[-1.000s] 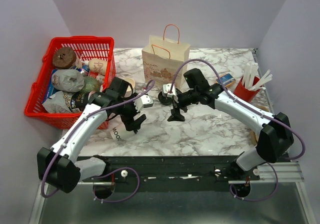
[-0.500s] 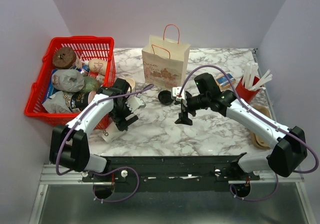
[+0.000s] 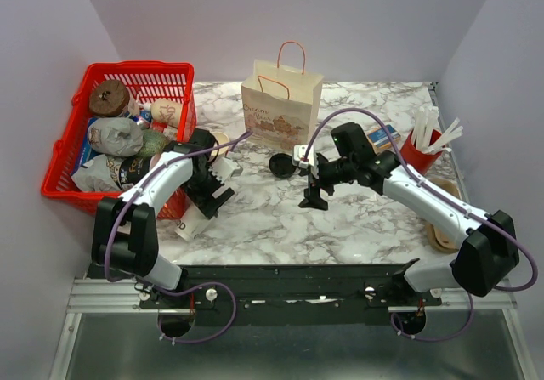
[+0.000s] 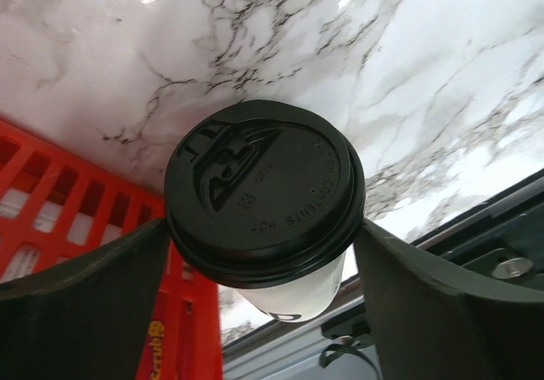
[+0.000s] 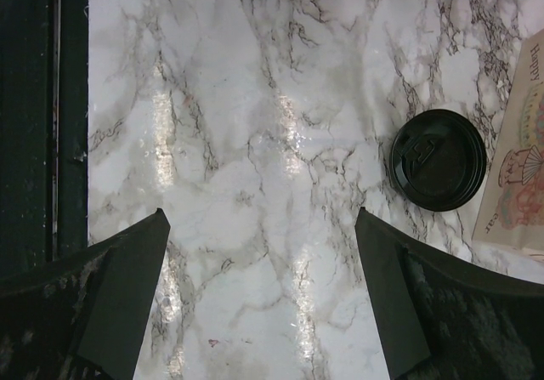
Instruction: Pack the takeout coffee
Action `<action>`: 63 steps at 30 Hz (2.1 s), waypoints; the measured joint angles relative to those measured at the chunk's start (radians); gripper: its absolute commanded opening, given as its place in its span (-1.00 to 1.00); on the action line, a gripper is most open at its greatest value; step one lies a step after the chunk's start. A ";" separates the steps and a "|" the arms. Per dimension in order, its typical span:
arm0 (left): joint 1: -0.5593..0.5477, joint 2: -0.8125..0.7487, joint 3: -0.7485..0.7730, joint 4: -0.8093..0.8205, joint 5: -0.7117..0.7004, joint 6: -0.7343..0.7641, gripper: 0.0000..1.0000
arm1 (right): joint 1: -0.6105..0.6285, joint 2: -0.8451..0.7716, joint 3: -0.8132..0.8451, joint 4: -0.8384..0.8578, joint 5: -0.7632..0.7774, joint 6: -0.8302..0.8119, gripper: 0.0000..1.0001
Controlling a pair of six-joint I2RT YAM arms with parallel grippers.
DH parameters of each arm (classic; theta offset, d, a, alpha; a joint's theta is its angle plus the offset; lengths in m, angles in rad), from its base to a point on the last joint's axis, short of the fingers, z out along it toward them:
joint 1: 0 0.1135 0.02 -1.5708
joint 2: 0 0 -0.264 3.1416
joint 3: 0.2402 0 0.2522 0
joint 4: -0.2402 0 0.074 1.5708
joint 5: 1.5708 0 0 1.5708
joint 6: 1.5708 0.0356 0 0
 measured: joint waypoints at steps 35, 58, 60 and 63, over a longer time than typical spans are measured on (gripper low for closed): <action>-0.142 -0.113 0.039 0.269 0.203 -0.080 0.97 | -0.039 0.035 0.097 -0.113 0.109 0.013 1.00; -0.130 -0.281 -0.071 0.275 0.219 -0.114 0.97 | -0.093 0.036 0.098 -0.153 0.127 0.000 0.99; -0.124 -0.342 -0.071 0.228 0.219 -0.076 0.97 | -0.129 0.015 0.098 -0.197 0.142 -0.023 0.98; -0.122 -0.413 -0.067 0.165 0.223 -0.031 0.97 | -0.246 -0.050 0.098 -0.256 0.170 -0.046 0.94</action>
